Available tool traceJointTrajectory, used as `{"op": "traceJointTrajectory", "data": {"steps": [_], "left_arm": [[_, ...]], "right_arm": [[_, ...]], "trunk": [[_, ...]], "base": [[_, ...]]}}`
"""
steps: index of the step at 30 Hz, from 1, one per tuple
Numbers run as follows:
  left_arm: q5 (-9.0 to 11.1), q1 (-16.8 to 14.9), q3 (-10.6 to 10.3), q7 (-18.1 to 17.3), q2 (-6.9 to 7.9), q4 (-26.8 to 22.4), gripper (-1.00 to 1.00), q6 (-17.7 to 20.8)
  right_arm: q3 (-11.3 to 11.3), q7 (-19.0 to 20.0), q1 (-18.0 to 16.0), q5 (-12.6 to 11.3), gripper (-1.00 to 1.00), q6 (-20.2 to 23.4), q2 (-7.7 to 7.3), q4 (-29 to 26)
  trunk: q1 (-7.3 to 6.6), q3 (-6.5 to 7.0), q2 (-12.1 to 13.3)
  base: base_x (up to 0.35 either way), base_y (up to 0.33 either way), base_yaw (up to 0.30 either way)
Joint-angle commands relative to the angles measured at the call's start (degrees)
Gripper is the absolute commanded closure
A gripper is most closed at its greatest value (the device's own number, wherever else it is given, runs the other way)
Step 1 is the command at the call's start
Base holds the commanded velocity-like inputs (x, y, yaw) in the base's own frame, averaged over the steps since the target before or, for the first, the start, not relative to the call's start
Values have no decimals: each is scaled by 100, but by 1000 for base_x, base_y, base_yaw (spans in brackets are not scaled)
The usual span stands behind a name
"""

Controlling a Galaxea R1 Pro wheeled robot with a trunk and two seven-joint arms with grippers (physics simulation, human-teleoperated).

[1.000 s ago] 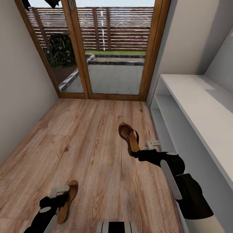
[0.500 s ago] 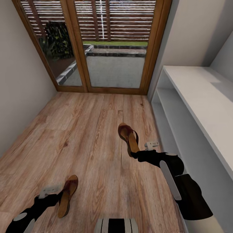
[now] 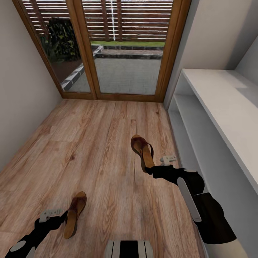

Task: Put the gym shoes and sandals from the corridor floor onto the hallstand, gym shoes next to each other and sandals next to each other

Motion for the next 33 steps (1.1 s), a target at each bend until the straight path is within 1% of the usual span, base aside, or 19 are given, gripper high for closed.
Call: {"op": "traceJointTrajectory", "data": {"steps": [1, 4, 6, 8, 10, 11, 12, 17, 23, 25, 28, 30, 33], "left_arm": [[7, 4, 1, 28, -1, 4, -100, -33], [-18, 9, -25, 55, -9, 9, -100, -68], [-28, 10, -33, 61, -18, 17, -100, -86], [-44, 12, -46, 54, -39, 51, -100, -232], [-44, 14, -50, 41, -42, 62, -100, -357], [-38, 13, -53, 26, -45, 75, -100, -483], [-37, 13, -55, 32, -46, 84, -100, -536], [-48, 13, -44, 18, -48, 96, -100, -602], [-27, 19, -47, 11, -53, 99, -100, -610], [-30, 20, -43, 7, -53, 99, -100, -619], [-27, 22, -45, 10, -54, 100, -100, -629], [-23, 27, -47, 15, -55, 100, -100, -635], [-23, 26, -47, 16, -55, 100, -100, -636]], "right_arm": [[0, -18, 2, -19, 100, -6, -2, -26], [-8, -15, 5, -17, 100, -88, -4, -53], [-18, -14, 6, -17, 100, -251, -8, -59], [-35, -16, 37, -20, 100, -899, -12, -65], [-42, -16, 95, -22, 100, -1200, -17, -66], [-51, -7, 177, -28, 100, -1466, -29, -68], [-55, 1, 211, -36, 100, -1566, -40, -69], [-83, 22, 264, -55, 100, -1694, -63, -71], [-117, 23, 268, -83, 100, -1723, -53, -71], [-177, 21, 237, -102, 100, -1729, -41, -71], [-334, 20, 90, -119, 100, -1728, -24, -71], [-416, 20, -93, -149, 100, -1712, -25, -71], [-428, 20, -118, -167, 100, -1692, -21, -71]], "trunk": [[2, -23, -2], [10, -89, -6], [15, -134, -8], [20, -178, -11], [25, -222, -14], [25, -222, -14], [25, -222, -14], [25, -222, -14], [25, -222, -14], [25, -222, -14], [25, -222, -14], [25, -222, -14], [25, -222, -14]], "base": [[0, 0, 0], [0, 0, 0], [0, 0, 0], [0, 0, 0], [0, 0, 0], [0, 0, 0], [0, 0, 0], [0, 0, 0], [0, 0, 0], [0, 0, 0], [0, 0, 0], [0, 0, 0], [0, 0, 0]]}}
